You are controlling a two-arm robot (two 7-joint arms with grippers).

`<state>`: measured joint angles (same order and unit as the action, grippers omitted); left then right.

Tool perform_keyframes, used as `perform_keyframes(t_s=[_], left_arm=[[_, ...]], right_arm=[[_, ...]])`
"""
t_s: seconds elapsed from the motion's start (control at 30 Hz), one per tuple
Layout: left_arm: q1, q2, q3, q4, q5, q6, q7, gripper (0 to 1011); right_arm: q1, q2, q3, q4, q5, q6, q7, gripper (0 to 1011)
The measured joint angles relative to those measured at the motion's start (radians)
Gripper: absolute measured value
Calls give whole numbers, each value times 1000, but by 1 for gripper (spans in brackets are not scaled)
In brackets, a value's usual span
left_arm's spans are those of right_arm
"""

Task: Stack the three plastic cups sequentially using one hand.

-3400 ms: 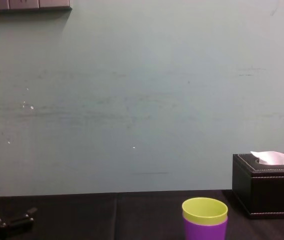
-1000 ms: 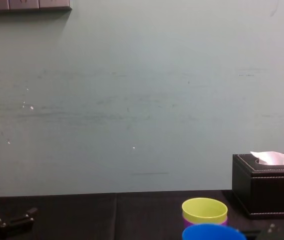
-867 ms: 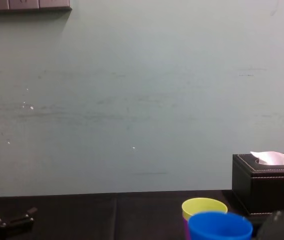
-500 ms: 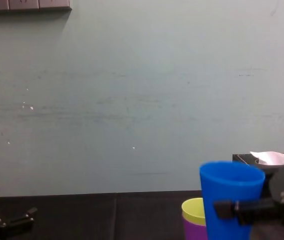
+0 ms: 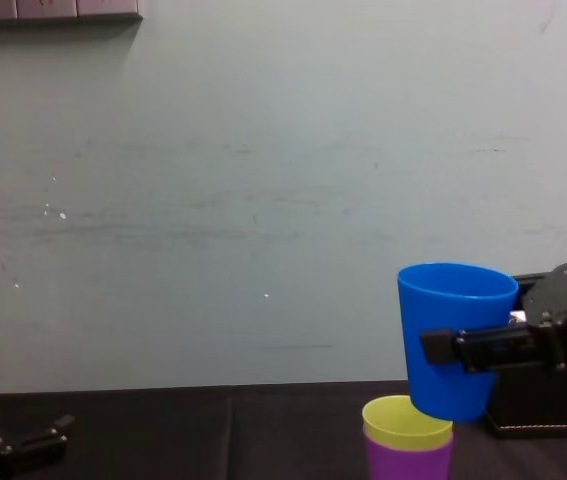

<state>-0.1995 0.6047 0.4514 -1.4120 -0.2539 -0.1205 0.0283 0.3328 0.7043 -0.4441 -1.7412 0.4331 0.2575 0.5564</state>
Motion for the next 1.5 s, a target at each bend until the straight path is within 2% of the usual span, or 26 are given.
perform_keyframes(t_s=[0.37, 0.7, 1.1, 1.5], left_arm=[[0, 0, 0, 0, 0, 0, 0, 1011], [0, 0, 0, 0, 0, 0, 0, 1011], [0, 0, 0, 0, 0, 0, 0, 1012], [0, 0, 0, 0, 0, 0, 0, 1011]], right_arm=[[92, -54, -50, 107, -32, 14, 7, 724], [151, -94, -86, 186, -57, 19, 25, 724], [191, -123, -110, 247, -69, 19, 43, 723], [202, -131, -117, 268, -72, 16, 52, 723]])
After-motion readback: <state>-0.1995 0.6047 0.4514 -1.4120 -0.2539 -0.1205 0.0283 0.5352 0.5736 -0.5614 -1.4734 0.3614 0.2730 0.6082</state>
